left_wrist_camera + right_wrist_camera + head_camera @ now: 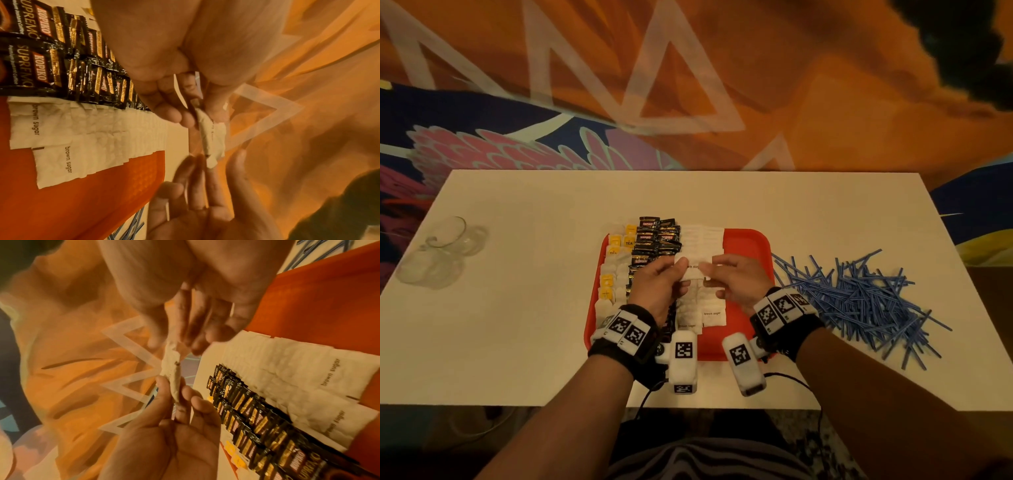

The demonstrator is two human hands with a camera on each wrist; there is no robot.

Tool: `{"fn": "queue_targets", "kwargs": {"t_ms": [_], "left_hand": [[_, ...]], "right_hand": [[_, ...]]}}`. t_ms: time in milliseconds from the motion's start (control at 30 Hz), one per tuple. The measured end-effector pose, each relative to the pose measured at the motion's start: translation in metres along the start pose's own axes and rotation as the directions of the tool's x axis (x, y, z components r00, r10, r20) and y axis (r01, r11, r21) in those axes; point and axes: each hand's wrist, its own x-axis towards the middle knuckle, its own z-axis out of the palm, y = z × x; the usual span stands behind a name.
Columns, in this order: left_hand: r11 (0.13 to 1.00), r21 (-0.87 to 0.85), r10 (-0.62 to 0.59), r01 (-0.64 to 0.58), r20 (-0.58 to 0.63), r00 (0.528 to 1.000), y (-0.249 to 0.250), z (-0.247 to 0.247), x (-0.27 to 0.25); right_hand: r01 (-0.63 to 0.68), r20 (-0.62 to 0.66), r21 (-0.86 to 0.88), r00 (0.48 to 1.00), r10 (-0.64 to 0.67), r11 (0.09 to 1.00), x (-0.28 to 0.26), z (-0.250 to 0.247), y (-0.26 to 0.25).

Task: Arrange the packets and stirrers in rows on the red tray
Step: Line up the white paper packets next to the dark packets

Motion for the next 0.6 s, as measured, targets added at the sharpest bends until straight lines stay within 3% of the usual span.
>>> {"fn": "queue_targets", "kwargs": {"t_ms": [233,433,600], "left_hand": [[0.988,0.142,-0.042,0.059,-0.115,0.992,-0.016,-0.014,0.001],[0.946,0.299,-0.078,0.13,-0.179,0.981,-0.038,-0.042,0.001],[0.939,0.301,-0.103,0.165,-0.212,0.972,-0.045,-0.059,-0.003]], "right_hand": [[0.012,0.013,-0.245,1.0,-0.009,0.97,0.008,-0.008,0.031],[-0.143,-0.046,-0.465,0.989,0.137,0.874,0.021,-0.028,0.086],[-0.214,-0.105,-0.456,0.977,0.187,0.864,0.026,-0.027,0.112]]}}
